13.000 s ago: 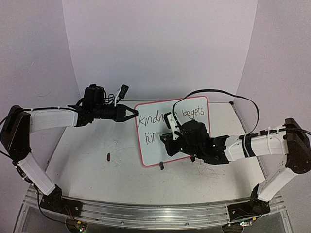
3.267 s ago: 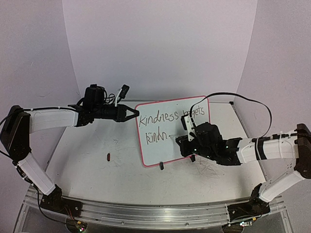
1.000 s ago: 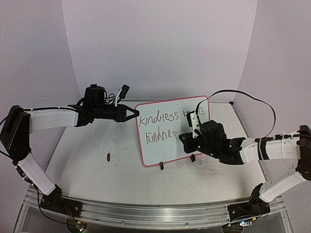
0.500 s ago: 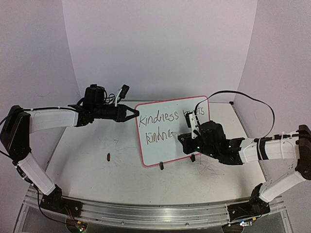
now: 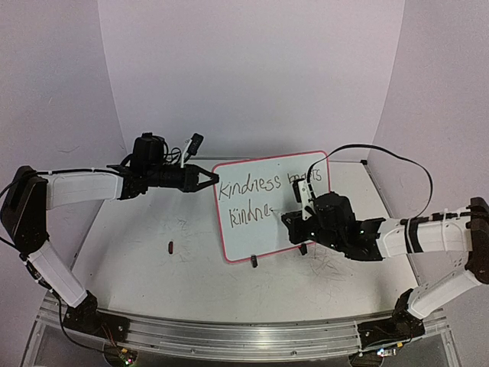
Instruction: Write a sentence on the whiteboard
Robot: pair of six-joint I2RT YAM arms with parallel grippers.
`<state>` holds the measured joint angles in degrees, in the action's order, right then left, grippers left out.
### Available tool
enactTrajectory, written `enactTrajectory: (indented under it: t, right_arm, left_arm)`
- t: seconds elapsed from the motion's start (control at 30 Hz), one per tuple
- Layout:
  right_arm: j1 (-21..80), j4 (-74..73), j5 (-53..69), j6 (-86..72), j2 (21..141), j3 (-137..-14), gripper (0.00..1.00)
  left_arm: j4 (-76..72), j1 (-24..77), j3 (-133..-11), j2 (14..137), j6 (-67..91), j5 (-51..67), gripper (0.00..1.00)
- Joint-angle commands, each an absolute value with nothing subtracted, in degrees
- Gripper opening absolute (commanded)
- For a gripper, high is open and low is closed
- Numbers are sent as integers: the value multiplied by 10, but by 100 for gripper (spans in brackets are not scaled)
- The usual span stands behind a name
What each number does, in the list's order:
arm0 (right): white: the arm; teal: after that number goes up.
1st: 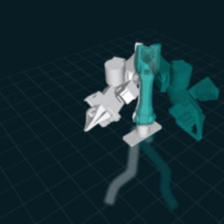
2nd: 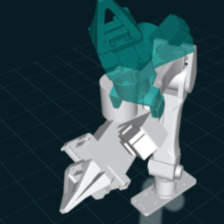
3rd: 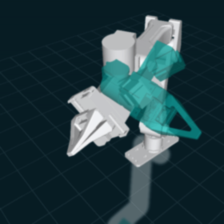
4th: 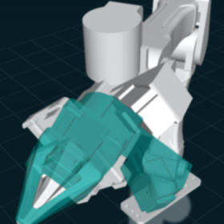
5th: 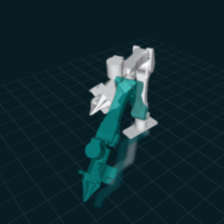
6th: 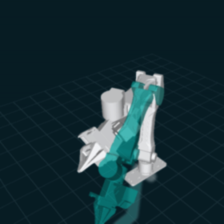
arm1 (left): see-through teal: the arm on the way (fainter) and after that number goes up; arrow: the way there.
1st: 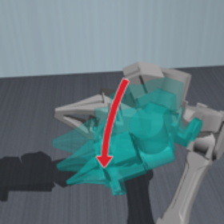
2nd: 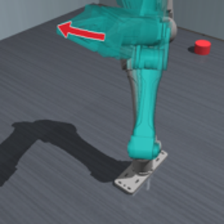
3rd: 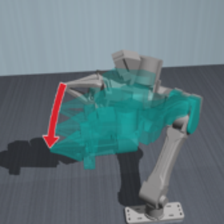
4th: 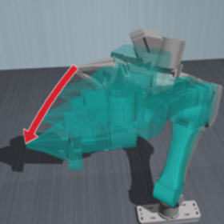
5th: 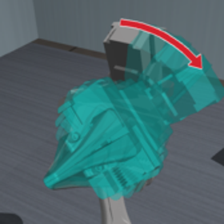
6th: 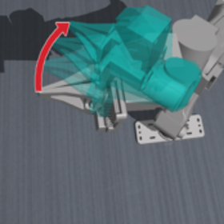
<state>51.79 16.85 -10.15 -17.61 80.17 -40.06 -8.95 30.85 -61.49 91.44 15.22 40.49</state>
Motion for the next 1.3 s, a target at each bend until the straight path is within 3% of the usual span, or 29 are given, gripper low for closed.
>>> enactTrajectory:
  t: [0.0, 1.27]
  right_arm:
    - [516, 153, -134, -183, 784, -388, 0]
    - [493, 179, -116, -189, 777, -407, 0]
  left_arm:
    - [-79, 315, -633, 912, 123, 399, 0]
    - [-79, 315, -632, 910, 122, 398, 0]
